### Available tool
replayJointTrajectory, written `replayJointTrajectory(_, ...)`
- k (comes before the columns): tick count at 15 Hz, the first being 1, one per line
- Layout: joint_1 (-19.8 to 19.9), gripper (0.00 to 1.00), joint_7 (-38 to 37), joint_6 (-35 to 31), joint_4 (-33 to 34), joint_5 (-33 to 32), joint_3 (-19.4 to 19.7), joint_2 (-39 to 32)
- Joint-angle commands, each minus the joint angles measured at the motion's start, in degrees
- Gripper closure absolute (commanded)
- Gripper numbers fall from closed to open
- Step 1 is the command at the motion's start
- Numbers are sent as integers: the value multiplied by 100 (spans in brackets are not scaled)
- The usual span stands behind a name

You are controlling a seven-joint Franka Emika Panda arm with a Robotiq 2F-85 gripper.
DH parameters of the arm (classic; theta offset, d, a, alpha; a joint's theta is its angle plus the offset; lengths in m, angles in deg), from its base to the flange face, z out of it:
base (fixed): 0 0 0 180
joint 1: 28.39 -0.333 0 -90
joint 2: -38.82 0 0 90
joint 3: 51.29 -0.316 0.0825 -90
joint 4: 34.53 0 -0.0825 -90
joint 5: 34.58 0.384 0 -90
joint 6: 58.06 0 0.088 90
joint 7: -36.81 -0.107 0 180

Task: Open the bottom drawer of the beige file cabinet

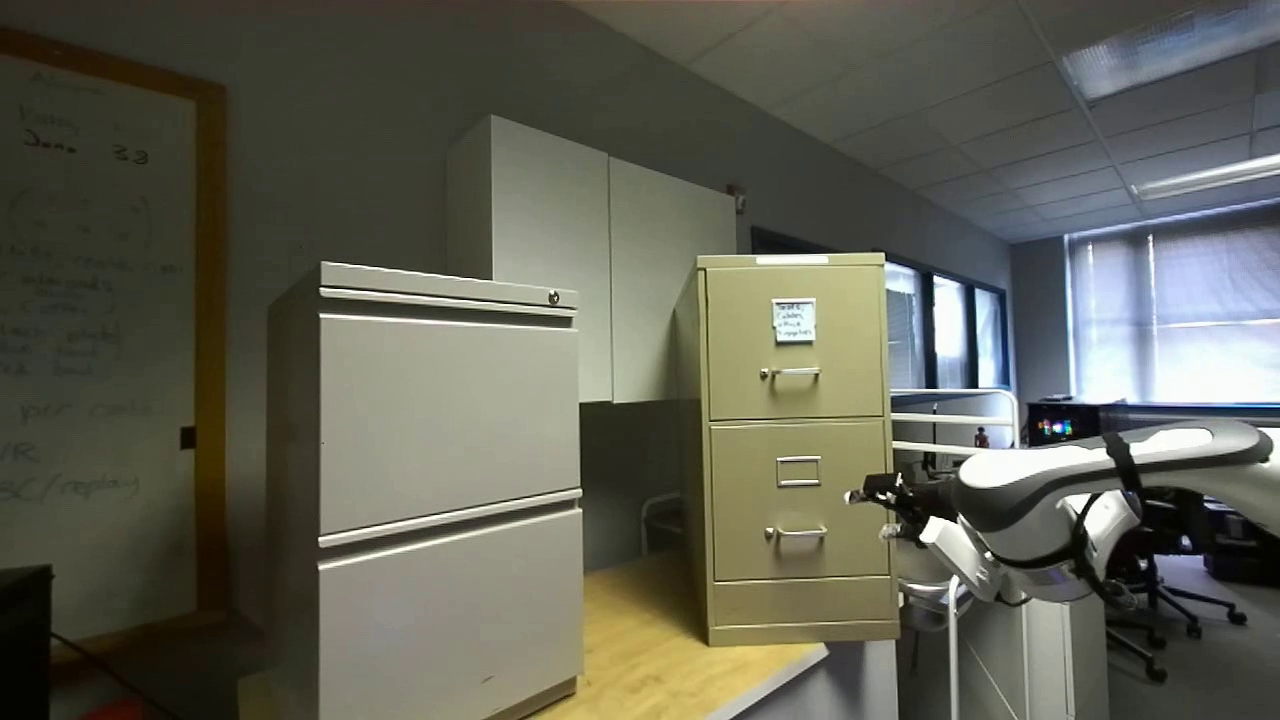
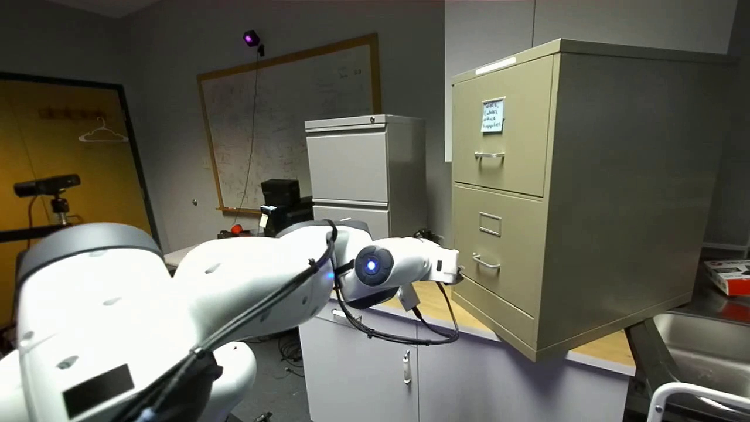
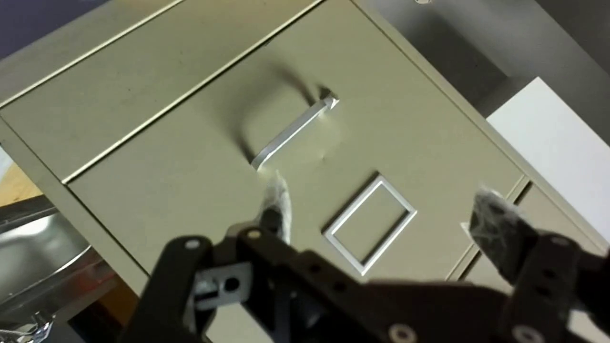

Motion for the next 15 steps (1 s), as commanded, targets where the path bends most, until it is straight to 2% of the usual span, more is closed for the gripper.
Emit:
replayJointTrajectory(1,-1026,0,-350,-11,924,-336,676,221)
replayJointTrajectory(5,-2118,0,-379,348,1974,-427,1318,293)
replayJointTrajectory(8,-2780,0,-352,736,2642,-373,1764,321)
replayJointTrajectory(11,-3286,0,-353,1184,3153,-318,2216,374)
replayJointTrajectory(15,-3685,0,-395,1625,3521,-292,2698,489)
